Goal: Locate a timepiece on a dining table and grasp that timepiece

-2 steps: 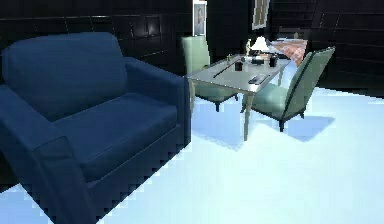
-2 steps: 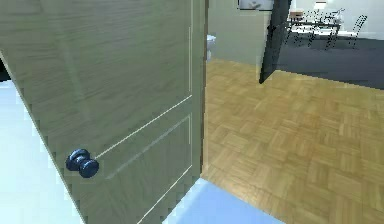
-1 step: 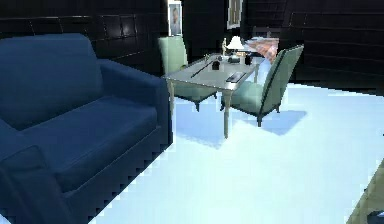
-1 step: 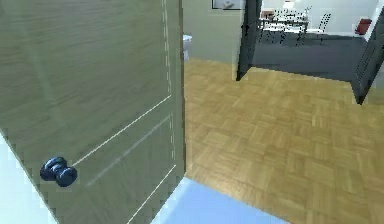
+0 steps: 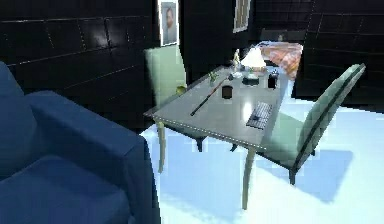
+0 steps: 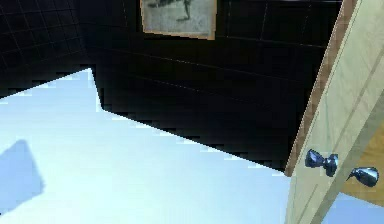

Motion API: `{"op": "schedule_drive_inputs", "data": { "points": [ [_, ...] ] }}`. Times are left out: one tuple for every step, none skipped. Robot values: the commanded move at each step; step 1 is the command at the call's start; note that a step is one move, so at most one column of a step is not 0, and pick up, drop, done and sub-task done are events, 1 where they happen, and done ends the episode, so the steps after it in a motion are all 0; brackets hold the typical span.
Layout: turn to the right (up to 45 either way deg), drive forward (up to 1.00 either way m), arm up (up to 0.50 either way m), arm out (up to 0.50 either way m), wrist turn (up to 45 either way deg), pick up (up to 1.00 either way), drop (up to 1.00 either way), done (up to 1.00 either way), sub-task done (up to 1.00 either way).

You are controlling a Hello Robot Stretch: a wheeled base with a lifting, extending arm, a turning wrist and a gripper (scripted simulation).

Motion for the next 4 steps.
{"op": "schedule_drive_inputs", "data": {
  "points": [
    [0.0,0.15,0.0,0.0,0.0,0.0,0.0,0.0,0.0],
    [45.0,0.0,0.0,0.0,0.0,0.0,0.0,0.0,0.0],
    [30.0,0.0,0.0,0.0,0.0,0.0,0.0,0.0,0.0],
    [0.0,0.5,0.0,0.0,0.0,0.0,0.0,0.0,0.0]
  ]
}}
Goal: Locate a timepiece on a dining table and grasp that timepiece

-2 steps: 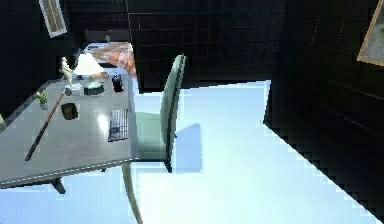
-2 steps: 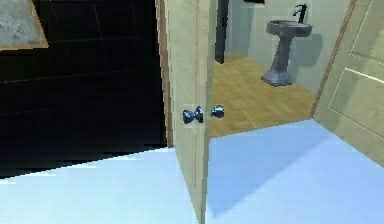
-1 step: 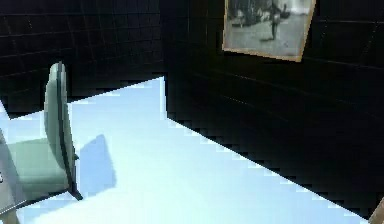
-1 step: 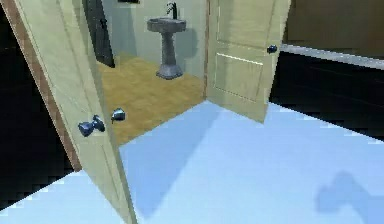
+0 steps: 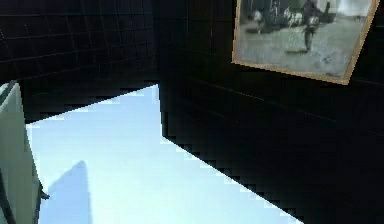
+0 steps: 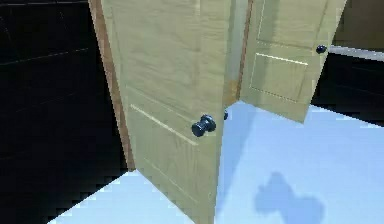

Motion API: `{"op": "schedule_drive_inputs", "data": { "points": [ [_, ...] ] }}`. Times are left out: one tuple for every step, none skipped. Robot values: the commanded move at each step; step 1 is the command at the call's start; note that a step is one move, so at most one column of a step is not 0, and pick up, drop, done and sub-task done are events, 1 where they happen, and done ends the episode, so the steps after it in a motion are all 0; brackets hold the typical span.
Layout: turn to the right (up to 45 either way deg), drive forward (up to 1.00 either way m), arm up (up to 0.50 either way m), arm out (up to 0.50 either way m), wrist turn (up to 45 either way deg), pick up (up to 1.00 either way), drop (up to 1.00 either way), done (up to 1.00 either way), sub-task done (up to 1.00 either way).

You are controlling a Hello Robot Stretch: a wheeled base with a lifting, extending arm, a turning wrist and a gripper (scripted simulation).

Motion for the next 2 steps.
{"op": "schedule_drive_inputs", "data": {
  "points": [
    [-45.0,0.0,0.0,0.0,0.0,0.0,0.0,0.0,0.0],
    [36.0,0.0,0.0,0.0,0.0,0.0,0.0,0.0,0.0]
  ]
}}
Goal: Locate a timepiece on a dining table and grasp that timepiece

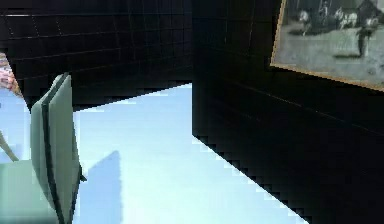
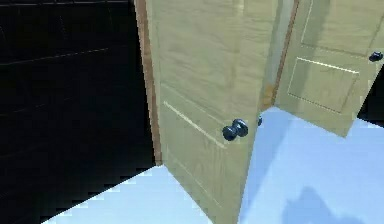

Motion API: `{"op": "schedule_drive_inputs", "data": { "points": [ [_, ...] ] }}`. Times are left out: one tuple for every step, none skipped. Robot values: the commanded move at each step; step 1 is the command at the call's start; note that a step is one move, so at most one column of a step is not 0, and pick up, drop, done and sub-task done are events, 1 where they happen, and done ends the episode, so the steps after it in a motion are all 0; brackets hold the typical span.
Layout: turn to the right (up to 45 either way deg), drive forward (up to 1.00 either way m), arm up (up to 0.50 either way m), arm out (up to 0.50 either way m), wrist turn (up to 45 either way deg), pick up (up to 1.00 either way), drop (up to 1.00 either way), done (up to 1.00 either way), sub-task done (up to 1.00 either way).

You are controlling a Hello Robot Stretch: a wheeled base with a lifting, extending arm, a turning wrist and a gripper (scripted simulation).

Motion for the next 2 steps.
{"op": "schedule_drive_inputs", "data": {
  "points": [
    [0.0,0.95,0.0,0.0,0.0,0.0,0.0,0.0,0.0],
    [-12.0,0.0,0.0,0.0,0.0,0.0,0.0,0.0,0.0]
  ]
}}
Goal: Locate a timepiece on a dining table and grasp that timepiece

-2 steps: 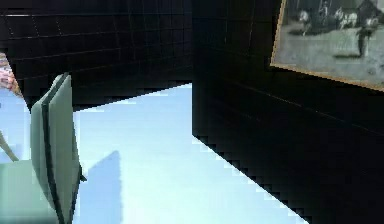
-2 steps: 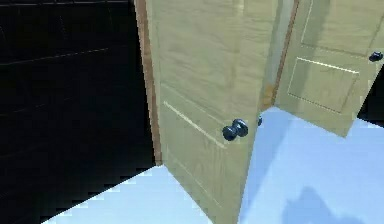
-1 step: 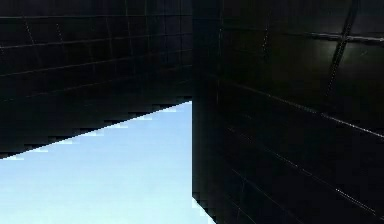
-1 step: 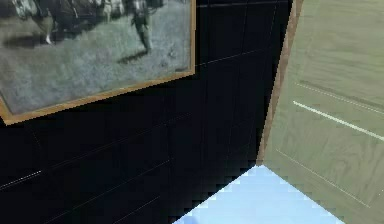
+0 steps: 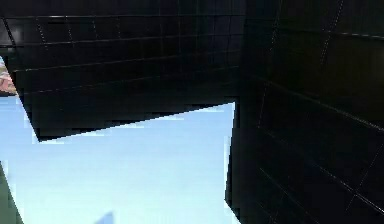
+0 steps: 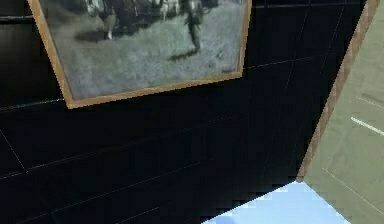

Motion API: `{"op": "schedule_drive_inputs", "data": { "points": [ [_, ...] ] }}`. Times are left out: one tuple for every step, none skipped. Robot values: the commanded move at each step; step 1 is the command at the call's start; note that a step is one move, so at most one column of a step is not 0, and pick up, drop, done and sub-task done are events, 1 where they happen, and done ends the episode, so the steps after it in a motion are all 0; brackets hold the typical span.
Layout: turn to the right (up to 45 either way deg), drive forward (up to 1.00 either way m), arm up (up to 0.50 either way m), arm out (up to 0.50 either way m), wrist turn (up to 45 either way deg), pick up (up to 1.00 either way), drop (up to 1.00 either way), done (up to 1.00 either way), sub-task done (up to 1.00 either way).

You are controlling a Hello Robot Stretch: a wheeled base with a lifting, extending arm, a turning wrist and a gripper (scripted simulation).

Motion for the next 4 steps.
{"op": "schedule_drive_inputs", "data": {
  "points": [
    [0.0,0.45,0.0,0.0,0.0,0.0,0.0,0.0,0.0],
    [-24.0,0.0,0.0,0.0,0.0,0.0,0.0,0.0,0.0],
    [0.0,0.75,0.0,0.0,0.0,0.0,0.0,0.0,0.0],
    [-45.0,0.0,0.0,0.0,0.0,0.0,0.0,0.0,0.0]
  ]
}}
